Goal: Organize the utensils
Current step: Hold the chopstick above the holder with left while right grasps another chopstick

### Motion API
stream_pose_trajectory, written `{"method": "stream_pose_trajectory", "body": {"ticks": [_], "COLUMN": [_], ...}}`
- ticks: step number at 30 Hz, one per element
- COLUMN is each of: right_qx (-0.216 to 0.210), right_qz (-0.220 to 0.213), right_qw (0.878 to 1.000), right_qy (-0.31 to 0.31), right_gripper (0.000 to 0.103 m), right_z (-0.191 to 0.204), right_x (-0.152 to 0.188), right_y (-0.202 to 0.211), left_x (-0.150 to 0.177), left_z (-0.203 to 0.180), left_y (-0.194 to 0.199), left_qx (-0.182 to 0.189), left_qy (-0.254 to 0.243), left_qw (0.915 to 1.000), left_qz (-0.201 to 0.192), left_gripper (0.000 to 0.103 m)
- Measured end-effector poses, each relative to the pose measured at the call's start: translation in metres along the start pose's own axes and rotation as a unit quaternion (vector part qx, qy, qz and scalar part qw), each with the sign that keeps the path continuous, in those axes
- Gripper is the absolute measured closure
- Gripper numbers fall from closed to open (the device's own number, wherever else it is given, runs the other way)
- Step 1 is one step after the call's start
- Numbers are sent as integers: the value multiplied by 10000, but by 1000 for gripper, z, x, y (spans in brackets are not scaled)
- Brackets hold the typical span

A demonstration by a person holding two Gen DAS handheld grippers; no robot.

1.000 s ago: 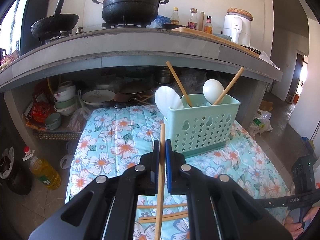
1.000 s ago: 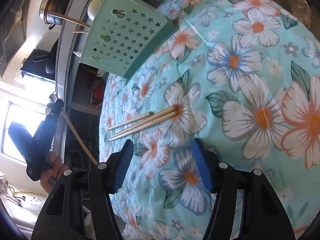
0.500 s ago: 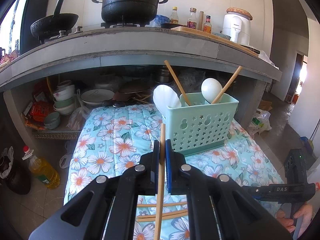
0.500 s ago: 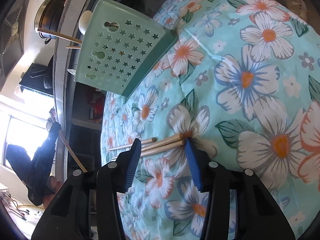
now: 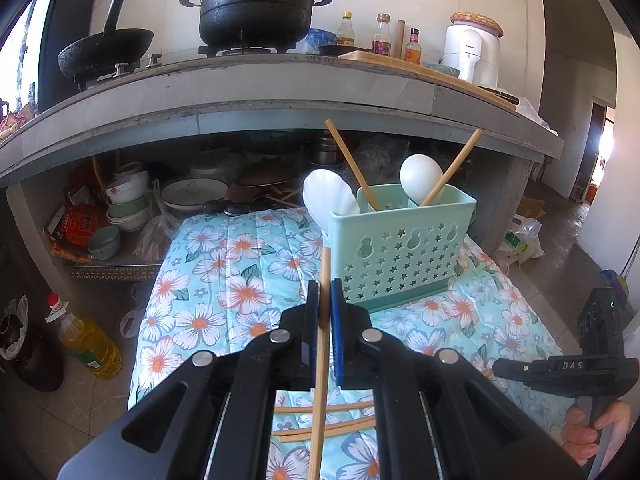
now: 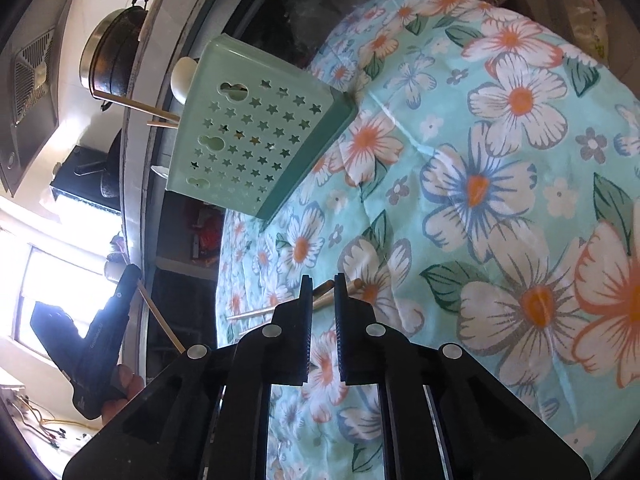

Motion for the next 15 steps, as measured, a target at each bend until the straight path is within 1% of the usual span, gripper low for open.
{"method": "stream_pose_trajectory", "body": {"ticks": [10, 15], "right_qx": [117, 317], "right_qz": [-473, -759], "right_qw": [9988, 9965], "right_qy": [87, 125], "right_gripper": [95, 95], "right_z": [-1, -7], "right_x": [-27, -42], "right_y": [22, 34], "left_x": [0, 0], "left_z": [-2, -2], "left_y": [0, 0], "left_qx": [-6, -7], "left_qy": [-36, -27], "left_qw": [10000, 10000], "left_qz": [6, 5], "left_gripper": [98, 98]}}
Point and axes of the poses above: each gripper's, at about its wrist camera, not at the fingertips, and y roughly against the way its jaws point, z to its left, x to its underside, the point moved 9 cm from there along -y, roughly the way its jaws point, and after that the axes turned 3 degrees about -y, right-handed, at the moved point
